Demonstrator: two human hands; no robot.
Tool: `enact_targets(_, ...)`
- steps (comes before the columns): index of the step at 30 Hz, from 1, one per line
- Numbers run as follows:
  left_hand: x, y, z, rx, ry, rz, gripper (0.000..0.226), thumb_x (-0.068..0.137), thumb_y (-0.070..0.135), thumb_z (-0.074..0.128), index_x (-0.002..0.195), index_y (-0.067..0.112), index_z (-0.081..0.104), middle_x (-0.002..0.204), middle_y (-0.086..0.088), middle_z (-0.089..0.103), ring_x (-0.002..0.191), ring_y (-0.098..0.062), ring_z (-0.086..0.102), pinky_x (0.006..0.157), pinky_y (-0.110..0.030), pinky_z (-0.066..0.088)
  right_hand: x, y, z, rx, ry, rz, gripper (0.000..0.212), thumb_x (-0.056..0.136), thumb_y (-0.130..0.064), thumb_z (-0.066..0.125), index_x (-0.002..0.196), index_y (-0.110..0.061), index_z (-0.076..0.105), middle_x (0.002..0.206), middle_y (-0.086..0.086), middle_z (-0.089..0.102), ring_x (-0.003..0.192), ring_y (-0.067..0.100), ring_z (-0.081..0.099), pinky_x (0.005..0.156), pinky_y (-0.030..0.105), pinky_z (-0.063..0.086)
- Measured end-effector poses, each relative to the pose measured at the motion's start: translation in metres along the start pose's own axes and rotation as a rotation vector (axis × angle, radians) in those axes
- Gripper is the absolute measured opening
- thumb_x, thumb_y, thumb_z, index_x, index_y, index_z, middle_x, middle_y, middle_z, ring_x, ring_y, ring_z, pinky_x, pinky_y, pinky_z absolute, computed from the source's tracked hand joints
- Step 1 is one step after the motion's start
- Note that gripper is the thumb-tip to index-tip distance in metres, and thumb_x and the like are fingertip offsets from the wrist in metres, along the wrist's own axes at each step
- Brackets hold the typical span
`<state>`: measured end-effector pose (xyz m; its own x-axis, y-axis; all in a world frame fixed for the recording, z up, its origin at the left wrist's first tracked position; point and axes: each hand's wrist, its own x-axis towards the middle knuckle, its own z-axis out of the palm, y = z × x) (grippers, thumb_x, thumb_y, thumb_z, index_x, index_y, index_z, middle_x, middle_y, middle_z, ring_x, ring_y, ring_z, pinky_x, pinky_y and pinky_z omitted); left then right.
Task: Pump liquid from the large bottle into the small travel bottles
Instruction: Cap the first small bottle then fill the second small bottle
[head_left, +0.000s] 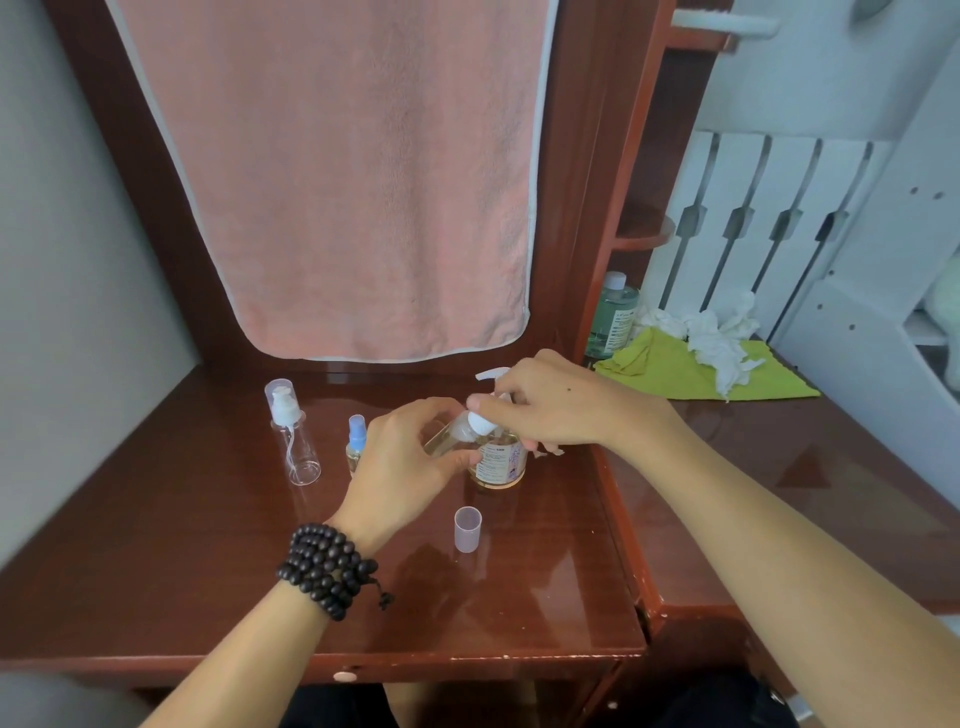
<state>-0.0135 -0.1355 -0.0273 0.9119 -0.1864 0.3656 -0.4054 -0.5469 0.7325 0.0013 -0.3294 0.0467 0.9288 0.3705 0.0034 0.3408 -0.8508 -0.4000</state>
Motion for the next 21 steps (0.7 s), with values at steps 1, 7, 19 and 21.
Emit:
enact_targets(1,0.0,0.0,0.0,-0.001,-0.003,0.003,0.035,0.072,0.029,0.083,0.104,0.032,0.068,0.096,0.019,0.07,0.093,0.003,0.061,0.078,-0.01,0.041,-0.001,0.0,0.0,-0.004,-0.004,0.03,0.053,0.095,-0.065,0.052,0.091,-0.016,0.072,0.062,0.001,0.071,0.045,0.01,0.065,0.058,0.036,0.061)
enact_targets(7,0.0,0.0,-0.002,0.002,-0.004,0.016,0.033,0.071,0.027,0.084,0.1,0.032,0.069,0.092,0.017,0.07,0.09,-0.003,0.063,0.08,-0.017,0.046,-0.004,0.0,0.002,0.097,0.032,-0.043,0.028,0.099,-0.038,0.061,0.089,-0.014,0.071,0.067,0.002,0.072,0.045,0.006,0.062,0.048,0.03,0.054)
enact_targets(19,-0.001,0.009,-0.002,0.018,0.119,0.122,0.036,0.069,0.022,0.087,0.099,0.026,0.069,0.092,0.017,0.069,0.089,-0.004,0.063,0.078,-0.021,0.049,-0.005,0.006,0.019,0.218,0.152,-0.01,0.044,0.101,-0.043,0.058,0.084,-0.003,0.068,0.066,0.007,0.07,0.048,-0.003,0.059,0.055,0.022,0.047)
enact_targets(21,0.0,0.009,-0.004,0.001,0.111,0.116,0.036,0.069,0.023,0.087,0.1,0.026,0.069,0.094,0.017,0.069,0.091,-0.003,0.063,0.078,-0.02,0.048,-0.008,0.009,0.018,0.255,0.152,-0.05,0.027,0.093,-0.044,0.066,0.095,-0.017,0.068,0.07,0.001,0.071,0.055,0.0,0.059,0.055,0.026,0.049)
